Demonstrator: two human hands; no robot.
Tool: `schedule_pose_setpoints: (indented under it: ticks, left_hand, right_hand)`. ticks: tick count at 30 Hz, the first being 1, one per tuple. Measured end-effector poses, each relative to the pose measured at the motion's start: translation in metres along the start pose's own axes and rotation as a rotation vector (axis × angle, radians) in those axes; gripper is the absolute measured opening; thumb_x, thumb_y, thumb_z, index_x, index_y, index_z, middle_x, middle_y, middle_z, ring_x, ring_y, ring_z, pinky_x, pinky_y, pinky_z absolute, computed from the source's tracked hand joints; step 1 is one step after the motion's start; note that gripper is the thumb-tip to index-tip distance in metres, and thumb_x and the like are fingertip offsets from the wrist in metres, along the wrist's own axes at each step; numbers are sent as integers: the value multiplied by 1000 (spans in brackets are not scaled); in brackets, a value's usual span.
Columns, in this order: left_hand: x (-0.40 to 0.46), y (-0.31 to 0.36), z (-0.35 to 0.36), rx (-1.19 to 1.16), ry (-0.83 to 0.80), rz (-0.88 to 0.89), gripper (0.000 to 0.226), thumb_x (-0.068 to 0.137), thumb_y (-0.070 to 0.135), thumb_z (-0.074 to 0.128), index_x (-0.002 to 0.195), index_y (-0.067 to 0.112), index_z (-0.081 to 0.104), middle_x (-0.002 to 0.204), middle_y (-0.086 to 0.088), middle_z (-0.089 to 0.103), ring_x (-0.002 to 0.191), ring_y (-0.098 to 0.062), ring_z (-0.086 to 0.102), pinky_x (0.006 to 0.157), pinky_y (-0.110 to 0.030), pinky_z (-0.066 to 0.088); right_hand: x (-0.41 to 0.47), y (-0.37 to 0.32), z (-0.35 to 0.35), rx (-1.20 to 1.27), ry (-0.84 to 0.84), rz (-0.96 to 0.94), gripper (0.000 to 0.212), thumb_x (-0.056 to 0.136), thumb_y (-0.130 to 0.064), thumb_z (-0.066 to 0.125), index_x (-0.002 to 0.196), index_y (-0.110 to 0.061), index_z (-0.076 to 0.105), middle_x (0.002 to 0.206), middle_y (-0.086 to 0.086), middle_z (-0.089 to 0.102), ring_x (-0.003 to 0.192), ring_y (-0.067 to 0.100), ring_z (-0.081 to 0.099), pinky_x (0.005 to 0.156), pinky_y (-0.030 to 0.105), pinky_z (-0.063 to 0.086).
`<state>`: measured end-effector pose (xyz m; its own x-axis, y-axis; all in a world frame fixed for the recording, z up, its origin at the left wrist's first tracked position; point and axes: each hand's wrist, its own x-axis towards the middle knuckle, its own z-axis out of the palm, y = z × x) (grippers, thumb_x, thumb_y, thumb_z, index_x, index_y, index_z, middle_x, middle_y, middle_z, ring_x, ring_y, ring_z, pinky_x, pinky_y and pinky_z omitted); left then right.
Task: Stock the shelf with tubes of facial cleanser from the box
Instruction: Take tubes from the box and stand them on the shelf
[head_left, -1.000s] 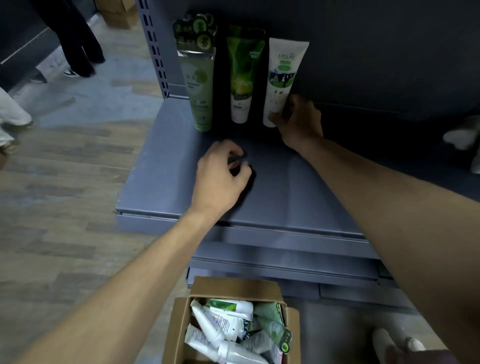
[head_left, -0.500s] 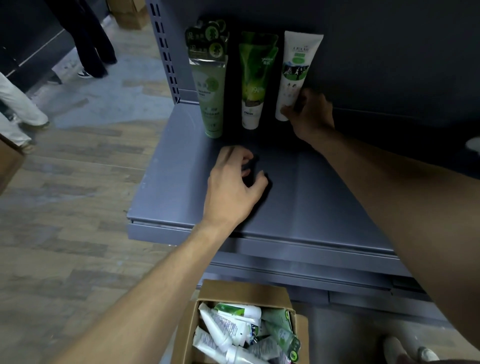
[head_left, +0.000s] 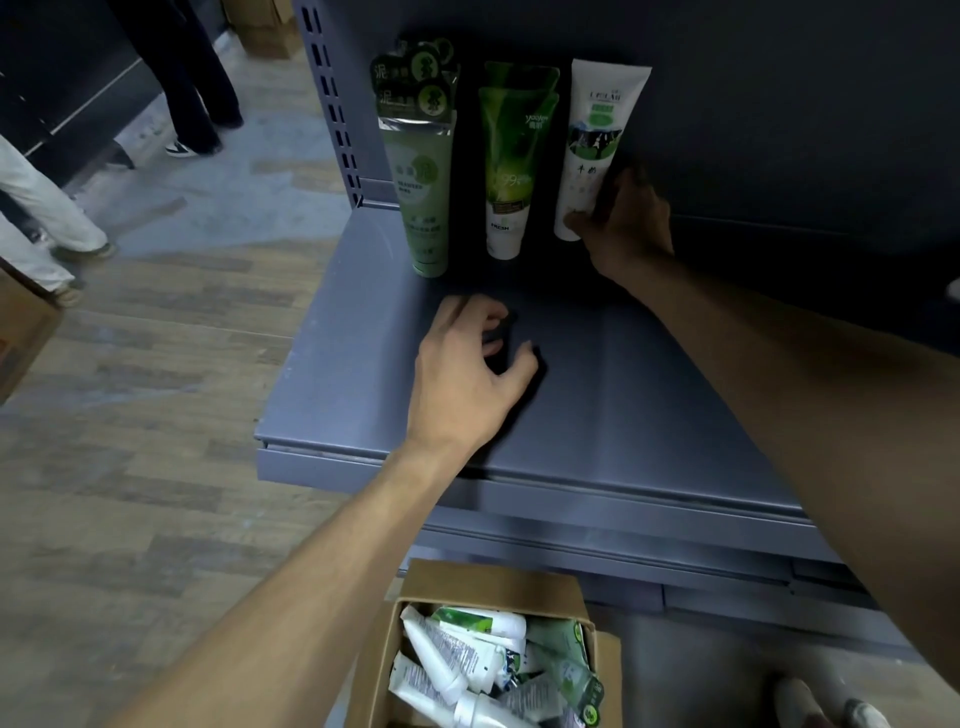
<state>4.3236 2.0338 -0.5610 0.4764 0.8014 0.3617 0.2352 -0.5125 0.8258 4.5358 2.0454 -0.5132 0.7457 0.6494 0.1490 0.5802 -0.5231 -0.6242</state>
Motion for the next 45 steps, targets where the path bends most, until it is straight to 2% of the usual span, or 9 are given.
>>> schedule_pose_setpoints:
  ticks: [9,14,19,24,30,33,37,41,45]
  left_hand:
    - [1,-3,2,14,7,34,28,76,25,74,96,9,65,97,0,54,88,-11,64,77,-25,59]
    - [1,-1,0,38,-15,35,29,77,27,73,98,8,63,99,0,53,89,-11,62,79,-23,59]
    - [1,2,1,53,-23,21,29,77,28,73,98,9,63,100,0,55,87,-8,62,78,-18,57]
    - [3,6,-4,-64,-74,-132,32,77,30,70,104,17,59,111,0,63,99,-7,63,75,-3,46]
    - [-15,8,-35,-135,-323,-144,35,78,31,71,109,20,56,112,2,62,110,-13,61,94,-26,50]
    - [-34,17,-59,-82,-399,-99,37,74,34,69,107,23,57,107,4,63,102,-11,65,87,-25,52]
    - [-77,35,-86,-6,-466,56,28,79,22,68,105,18,59,96,0,65,87,-15,64,70,-28,54]
    - [-130,21,-107,64,-605,202,26,81,20,65,106,21,58,96,5,63,91,-10,61,66,-29,54]
    - [-185,-9,-116,48,-657,118,28,80,16,67,107,19,59,99,4,62,94,-9,60,69,-29,55]
  right_hand:
    - [-8,-4,-29,-83,-42,-27,98,77,-42,79,149,-2,25,150,12,40,138,28,38,111,33,37]
    - [-38,10,-43,-131,-129,-74,63,81,-40,75,127,-8,48,125,10,60,119,26,54,88,29,44]
    - [-71,21,-56,-128,-168,-128,40,82,-26,70,114,-11,51,109,7,64,107,24,58,85,33,47]
    - [-103,18,-69,-148,-205,-97,42,86,-17,65,124,-11,49,114,6,64,102,20,58,79,24,42]
    - [-159,13,-81,-25,-221,-62,43,85,-17,65,125,-14,49,105,3,65,93,19,62,77,28,52]
    - [-190,5,-84,37,-208,-50,40,85,-16,63,122,-14,49,98,0,66,88,15,64,74,29,56]
    - [-249,1,-75,127,-176,-32,32,87,-15,62,117,-19,51,92,-9,67,84,9,64,70,20,52]
    - [-310,15,-48,154,-216,-15,32,88,-15,63,117,-20,51,96,-7,65,81,8,64,76,26,54]
    - [-357,39,-17,151,-302,93,42,88,-15,62,126,-17,45,106,-2,63,82,10,65,79,27,53]
